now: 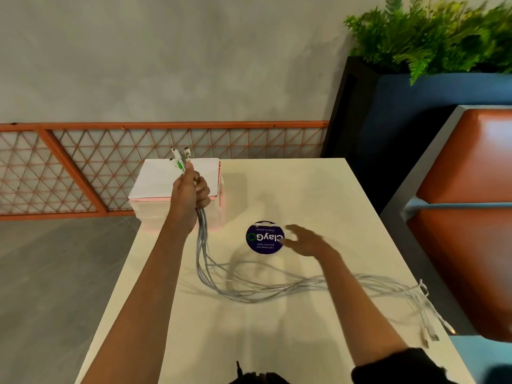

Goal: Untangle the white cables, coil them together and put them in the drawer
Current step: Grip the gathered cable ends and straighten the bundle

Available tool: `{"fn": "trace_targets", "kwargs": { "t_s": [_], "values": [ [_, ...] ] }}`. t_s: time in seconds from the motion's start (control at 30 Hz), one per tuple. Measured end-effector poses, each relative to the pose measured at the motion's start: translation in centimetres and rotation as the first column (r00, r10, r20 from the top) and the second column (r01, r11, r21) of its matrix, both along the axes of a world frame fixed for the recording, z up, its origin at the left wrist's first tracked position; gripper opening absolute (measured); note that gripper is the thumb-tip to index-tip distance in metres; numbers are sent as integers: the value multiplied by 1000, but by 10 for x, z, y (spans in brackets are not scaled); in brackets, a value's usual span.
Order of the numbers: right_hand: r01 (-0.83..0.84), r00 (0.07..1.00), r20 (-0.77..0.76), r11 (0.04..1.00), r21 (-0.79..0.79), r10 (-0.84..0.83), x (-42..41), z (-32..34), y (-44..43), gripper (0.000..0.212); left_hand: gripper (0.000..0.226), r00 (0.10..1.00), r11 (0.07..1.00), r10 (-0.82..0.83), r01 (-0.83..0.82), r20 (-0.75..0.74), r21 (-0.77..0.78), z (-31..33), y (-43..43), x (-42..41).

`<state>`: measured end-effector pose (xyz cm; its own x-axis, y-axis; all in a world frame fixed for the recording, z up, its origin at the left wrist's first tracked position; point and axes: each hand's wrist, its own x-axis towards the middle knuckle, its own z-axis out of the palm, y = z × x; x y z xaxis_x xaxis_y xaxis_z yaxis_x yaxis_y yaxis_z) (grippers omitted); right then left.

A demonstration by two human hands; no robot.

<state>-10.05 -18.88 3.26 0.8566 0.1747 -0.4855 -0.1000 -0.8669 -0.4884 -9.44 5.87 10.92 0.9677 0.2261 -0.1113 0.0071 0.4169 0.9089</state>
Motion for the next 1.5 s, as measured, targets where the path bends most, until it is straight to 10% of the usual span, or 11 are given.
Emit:
{"fn": "trace_targets", "kwargs": {
  "t_s": [0.23,0.43,0.67,1.17,1.5],
  "values": [
    [-252,968,109,852,458,227,-1,16,103,79,42,999,999,-34,35,32,-39,8,-3,0],
    [-341,937,268,742,577,222,-4,29,145,9,41,999,996,-26,29,36,-90,10,3,-4],
    [-177,982,175,672,719,71,-13,23,155,36,40,999,986,3,5,48,-164,12,9,-2],
    [40,999,-22,654,756,-36,-24,4,146,54,42,994,941,90,-64,64,-332,12,24,2],
    [-76,978,-68,644,761,196,-32,-8,115,47,43,978,885,207,-170,38,-433,11,51,8]
  ]
}}
